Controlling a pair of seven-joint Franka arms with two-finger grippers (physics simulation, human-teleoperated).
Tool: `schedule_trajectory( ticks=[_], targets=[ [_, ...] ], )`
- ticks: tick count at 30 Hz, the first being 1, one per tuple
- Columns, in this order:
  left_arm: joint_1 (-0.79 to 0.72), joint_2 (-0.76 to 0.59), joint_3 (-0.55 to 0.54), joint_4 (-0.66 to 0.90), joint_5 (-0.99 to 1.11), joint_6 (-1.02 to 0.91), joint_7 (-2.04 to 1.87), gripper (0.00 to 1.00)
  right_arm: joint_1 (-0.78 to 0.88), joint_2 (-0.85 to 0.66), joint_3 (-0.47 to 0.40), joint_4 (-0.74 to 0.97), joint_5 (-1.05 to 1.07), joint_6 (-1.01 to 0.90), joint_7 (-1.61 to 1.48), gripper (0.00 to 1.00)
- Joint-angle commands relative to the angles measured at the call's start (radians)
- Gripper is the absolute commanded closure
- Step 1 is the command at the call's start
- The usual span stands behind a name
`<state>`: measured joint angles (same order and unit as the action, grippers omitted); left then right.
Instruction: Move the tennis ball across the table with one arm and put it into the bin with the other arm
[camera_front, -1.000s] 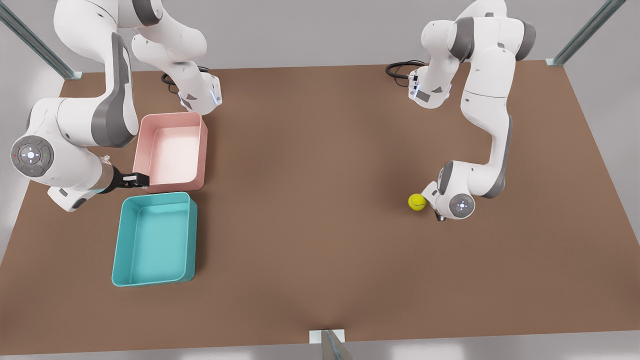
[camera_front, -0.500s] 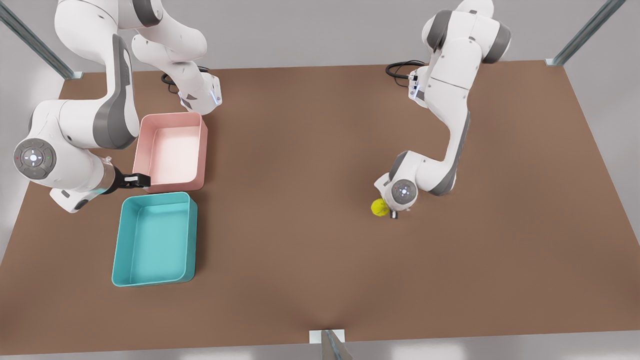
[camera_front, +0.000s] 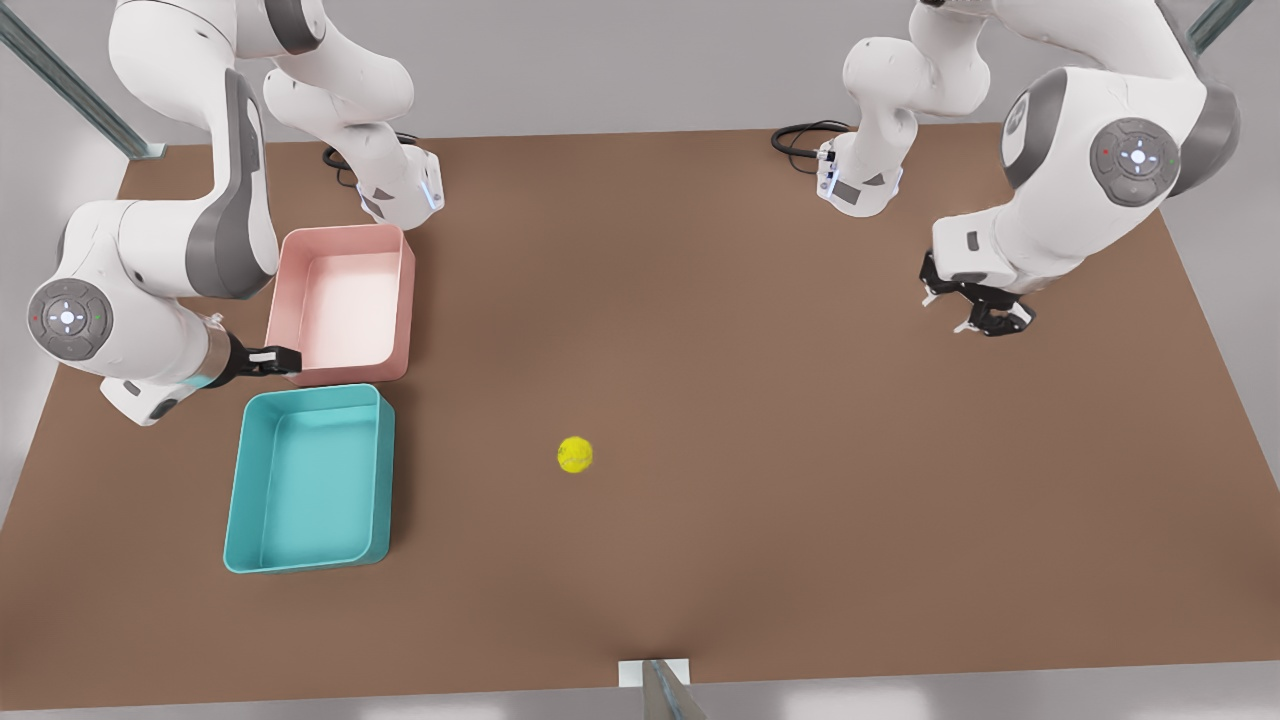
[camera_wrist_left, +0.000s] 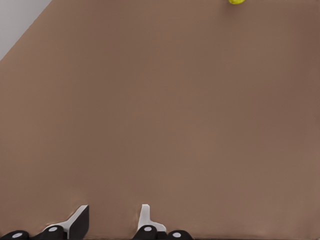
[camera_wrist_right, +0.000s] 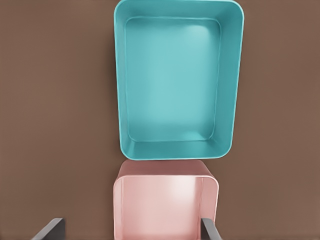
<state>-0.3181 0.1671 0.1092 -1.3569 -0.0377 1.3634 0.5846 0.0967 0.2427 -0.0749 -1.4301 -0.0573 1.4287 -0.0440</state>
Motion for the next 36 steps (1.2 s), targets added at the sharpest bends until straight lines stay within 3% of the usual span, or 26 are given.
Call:
schedule_trajectory(
  ticks=[1,6,7,8,10,15,17,23,36],
  targets=[
    [-0.012,0.005,-0.003,-0.044,-0.021,-0.098,-0.836,0.0,0.001,-0.002,0.0,0.0,0.001,-0.002,-0.004,0.0],
    [-0.004,0.0,-0.009,-0.041,-0.019,-0.086,-0.825,0.0,0.027,0.015,0.001,0.013,0.001,0.002,0.024,0.0],
    [-0.002,0.002,-0.009,-0.042,-0.018,-0.084,-0.825,0.0,0.069,0.105,0.003,0.098,0.025,0.025,0.041,0.0],
    [0.005,0.002,-0.008,-0.042,-0.018,-0.084,-0.825,0.0,0.121,0.243,0.003,0.209,0.071,0.077,0.044,0.0],
    [0.01,0.002,-0.009,-0.042,-0.018,-0.084,-0.825,0.0,0.244,0.397,0.003,0.237,0.088,0.356,0.258,0.0],
    [0.031,0.003,-0.009,-0.044,-0.016,-0.078,-0.796,0.0,0.363,0.582,0.003,0.229,0.091,0.754,0.662,0.0],
    [0.048,0.009,-0.009,-0.045,-0.016,-0.07,-0.772,0.0,0.39,0.625,0.003,0.226,0.091,0.826,0.697,0.0],
    [0.042,0.011,-0.009,-0.048,-0.011,-0.067,-0.773,0.0,0.423,0.627,0.001,0.155,0.113,0.874,0.691,0.0],
    [0.037,0.009,-0.016,-0.062,-0.011,-0.073,-0.776,0.0,0.457,0.461,-0.002,-0.147,0.077,0.877,0.676,0.0]
  ],
)
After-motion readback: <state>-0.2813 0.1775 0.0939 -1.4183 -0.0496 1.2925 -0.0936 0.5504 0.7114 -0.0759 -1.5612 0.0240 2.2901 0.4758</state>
